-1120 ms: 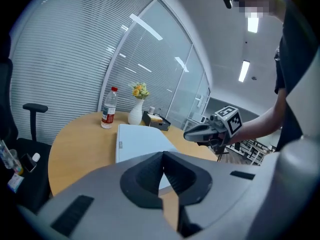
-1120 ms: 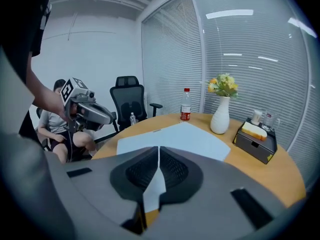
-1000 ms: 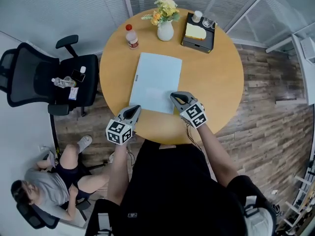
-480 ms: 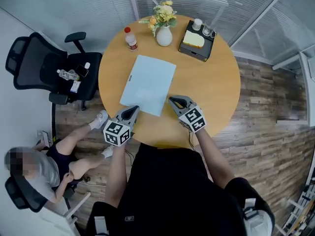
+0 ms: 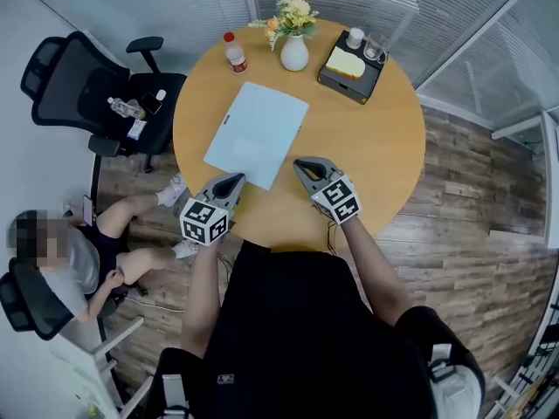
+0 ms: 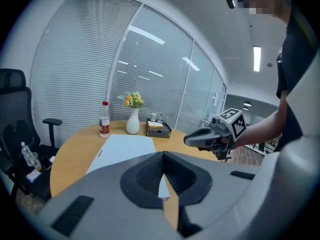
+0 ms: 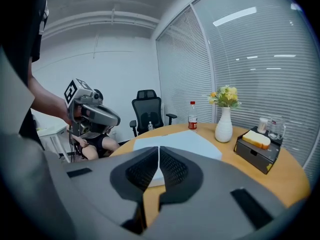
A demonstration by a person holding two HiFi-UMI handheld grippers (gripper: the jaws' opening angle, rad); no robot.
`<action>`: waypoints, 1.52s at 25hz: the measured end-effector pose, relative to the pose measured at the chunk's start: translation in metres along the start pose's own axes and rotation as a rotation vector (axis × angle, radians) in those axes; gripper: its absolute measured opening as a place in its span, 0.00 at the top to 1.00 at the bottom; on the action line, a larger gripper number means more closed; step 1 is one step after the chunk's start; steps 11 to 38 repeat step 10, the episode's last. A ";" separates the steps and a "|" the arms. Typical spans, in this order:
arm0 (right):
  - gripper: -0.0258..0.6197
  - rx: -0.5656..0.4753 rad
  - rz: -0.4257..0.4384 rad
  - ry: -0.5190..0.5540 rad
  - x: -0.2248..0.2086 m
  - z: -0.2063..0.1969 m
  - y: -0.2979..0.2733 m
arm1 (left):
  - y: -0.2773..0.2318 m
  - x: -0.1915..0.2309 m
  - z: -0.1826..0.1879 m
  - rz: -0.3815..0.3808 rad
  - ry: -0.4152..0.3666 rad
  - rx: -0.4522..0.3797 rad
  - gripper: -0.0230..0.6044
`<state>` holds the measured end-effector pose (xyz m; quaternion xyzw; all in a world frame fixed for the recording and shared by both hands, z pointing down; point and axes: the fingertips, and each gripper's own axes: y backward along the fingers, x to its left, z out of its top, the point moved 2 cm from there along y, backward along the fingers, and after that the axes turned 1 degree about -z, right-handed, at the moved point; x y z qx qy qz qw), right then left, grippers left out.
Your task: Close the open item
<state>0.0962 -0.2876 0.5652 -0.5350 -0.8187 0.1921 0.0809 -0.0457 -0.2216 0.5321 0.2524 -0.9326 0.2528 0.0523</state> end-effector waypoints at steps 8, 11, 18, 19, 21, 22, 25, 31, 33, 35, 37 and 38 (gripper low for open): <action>0.95 -0.015 0.043 0.019 0.007 -0.003 0.005 | 0.015 -0.021 -0.002 0.039 -0.013 -0.011 0.95; 0.95 -0.026 0.045 0.023 0.008 -0.001 0.005 | 0.019 -0.023 -0.003 0.044 -0.018 -0.011 0.95; 0.95 -0.026 0.045 0.023 0.008 -0.001 0.005 | 0.019 -0.023 -0.003 0.044 -0.018 -0.011 0.95; 0.95 -0.026 0.045 0.023 0.008 -0.001 0.005 | 0.019 -0.023 -0.003 0.044 -0.018 -0.011 0.95; 0.95 -0.026 0.045 0.023 0.008 -0.001 0.005 | 0.019 -0.023 -0.003 0.044 -0.018 -0.011 0.95; 0.95 -0.026 0.045 0.023 0.008 -0.001 0.005 | 0.019 -0.023 -0.003 0.044 -0.018 -0.011 0.95; 0.95 -0.026 0.045 0.023 0.008 -0.001 0.005 | 0.019 -0.023 -0.003 0.044 -0.018 -0.011 0.95; 0.95 -0.026 0.045 0.023 0.008 -0.001 0.005 | 0.019 -0.023 -0.003 0.044 -0.018 -0.011 0.95; 0.95 -0.026 0.045 0.023 0.008 -0.001 0.005 | 0.019 -0.023 -0.003 0.044 -0.018 -0.011 0.95; 0.95 -0.026 0.045 0.023 0.008 -0.001 0.005 | 0.019 -0.023 -0.003 0.044 -0.018 -0.011 0.95; 0.95 -0.026 0.045 0.023 0.008 -0.001 0.005 | 0.019 -0.023 -0.003 0.044 -0.018 -0.011 0.95; 0.95 -0.026 0.045 0.023 0.008 -0.001 0.005 | 0.019 -0.023 -0.003 0.044 -0.018 -0.011 0.95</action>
